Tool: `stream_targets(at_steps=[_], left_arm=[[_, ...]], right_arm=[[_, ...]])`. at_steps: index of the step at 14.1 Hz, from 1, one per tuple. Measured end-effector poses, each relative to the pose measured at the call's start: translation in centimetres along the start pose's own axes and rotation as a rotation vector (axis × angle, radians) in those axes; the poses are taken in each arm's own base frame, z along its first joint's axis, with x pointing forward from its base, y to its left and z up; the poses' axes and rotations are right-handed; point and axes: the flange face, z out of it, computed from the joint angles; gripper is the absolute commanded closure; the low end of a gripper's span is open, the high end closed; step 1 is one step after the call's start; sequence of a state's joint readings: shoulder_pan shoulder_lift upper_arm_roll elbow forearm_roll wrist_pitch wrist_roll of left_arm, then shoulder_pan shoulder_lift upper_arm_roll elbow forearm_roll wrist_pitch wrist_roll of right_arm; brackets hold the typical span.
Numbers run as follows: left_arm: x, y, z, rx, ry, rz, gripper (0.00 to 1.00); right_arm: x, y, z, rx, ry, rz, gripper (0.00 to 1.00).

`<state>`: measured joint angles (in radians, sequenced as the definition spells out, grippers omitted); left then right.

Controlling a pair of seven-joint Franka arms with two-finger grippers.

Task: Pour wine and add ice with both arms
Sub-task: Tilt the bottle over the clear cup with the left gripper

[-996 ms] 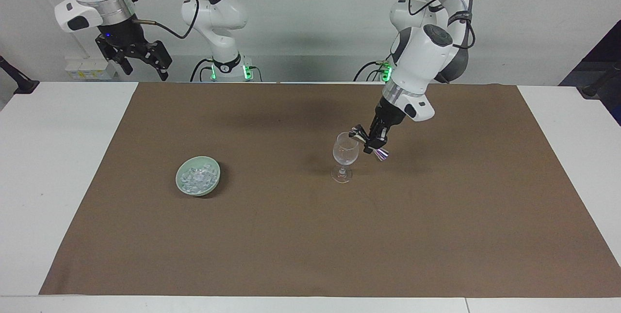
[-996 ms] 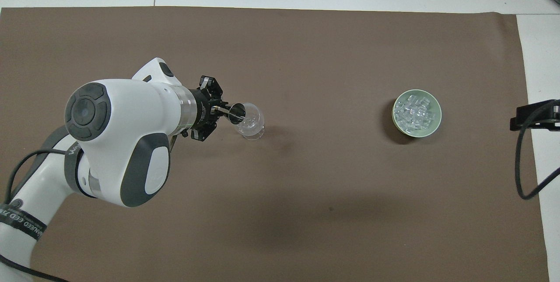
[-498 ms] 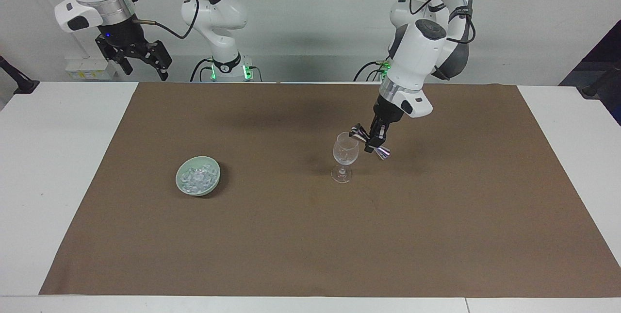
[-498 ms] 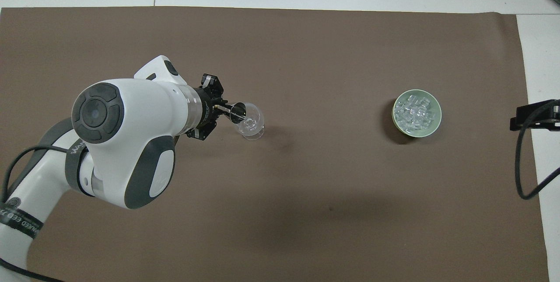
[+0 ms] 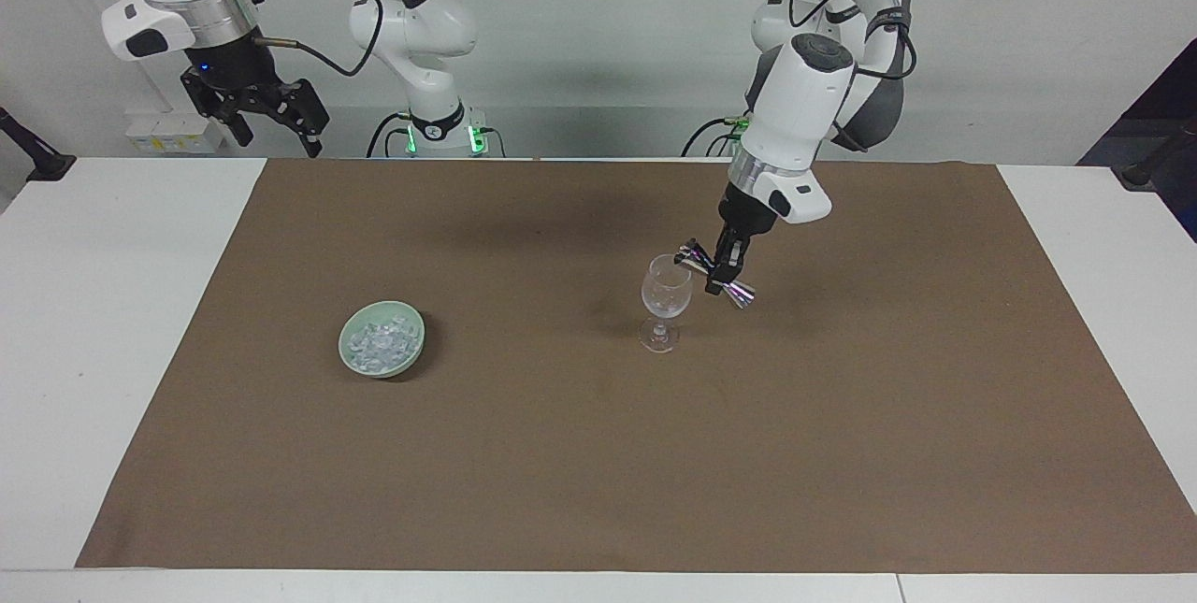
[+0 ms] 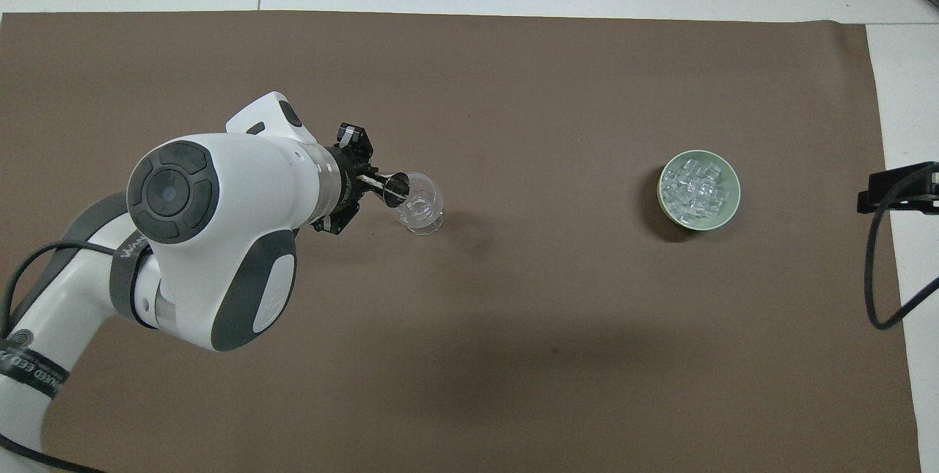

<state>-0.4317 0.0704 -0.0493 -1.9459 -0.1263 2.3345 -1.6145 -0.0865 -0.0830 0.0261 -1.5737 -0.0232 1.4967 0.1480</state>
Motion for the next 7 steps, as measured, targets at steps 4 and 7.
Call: stream_targets(at_steps=[4,7], left_arm=[[-0.67,-0.18,0.09,0.013,0.013,0.025,1.00],[-0.75,-0.05,-0.19,0.018,0.032,0.036,1.00]], right_arm=[[0.00,0.00,0.06,0.000,-0.001,0.000,0.00],[0.00,0.00,0.07,0.000,-0.001,0.000,0.00]])
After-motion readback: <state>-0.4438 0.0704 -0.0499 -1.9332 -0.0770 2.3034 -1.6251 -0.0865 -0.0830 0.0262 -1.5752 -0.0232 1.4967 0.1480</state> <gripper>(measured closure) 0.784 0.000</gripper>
